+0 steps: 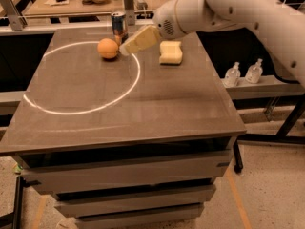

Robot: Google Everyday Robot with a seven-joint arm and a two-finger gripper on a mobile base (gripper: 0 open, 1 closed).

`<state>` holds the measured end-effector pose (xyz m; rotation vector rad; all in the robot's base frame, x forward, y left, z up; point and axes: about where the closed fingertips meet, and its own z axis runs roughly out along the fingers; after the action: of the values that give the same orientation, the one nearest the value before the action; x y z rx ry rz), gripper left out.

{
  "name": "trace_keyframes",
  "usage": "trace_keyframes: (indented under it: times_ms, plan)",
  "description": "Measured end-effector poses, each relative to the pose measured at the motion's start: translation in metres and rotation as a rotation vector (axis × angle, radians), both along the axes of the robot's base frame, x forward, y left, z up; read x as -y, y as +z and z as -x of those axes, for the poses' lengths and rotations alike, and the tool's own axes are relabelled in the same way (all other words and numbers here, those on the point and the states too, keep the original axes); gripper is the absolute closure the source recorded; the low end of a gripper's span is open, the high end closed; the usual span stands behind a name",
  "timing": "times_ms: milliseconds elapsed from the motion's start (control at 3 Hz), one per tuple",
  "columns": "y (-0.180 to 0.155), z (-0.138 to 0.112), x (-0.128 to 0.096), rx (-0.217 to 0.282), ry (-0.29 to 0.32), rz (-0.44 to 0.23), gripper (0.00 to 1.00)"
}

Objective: Pick orange

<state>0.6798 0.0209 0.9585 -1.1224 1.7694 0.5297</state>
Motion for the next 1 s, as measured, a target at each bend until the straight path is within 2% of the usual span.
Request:
trace_keyframes:
  times_ms: [333,1000]
  plan:
    - [-0.003,-0.028,-0.033,0.0,0.036,-0.027,0.0]
    - [-0.032,-0.053,-0.081,-0.07,0.105,-0.046,0.0]
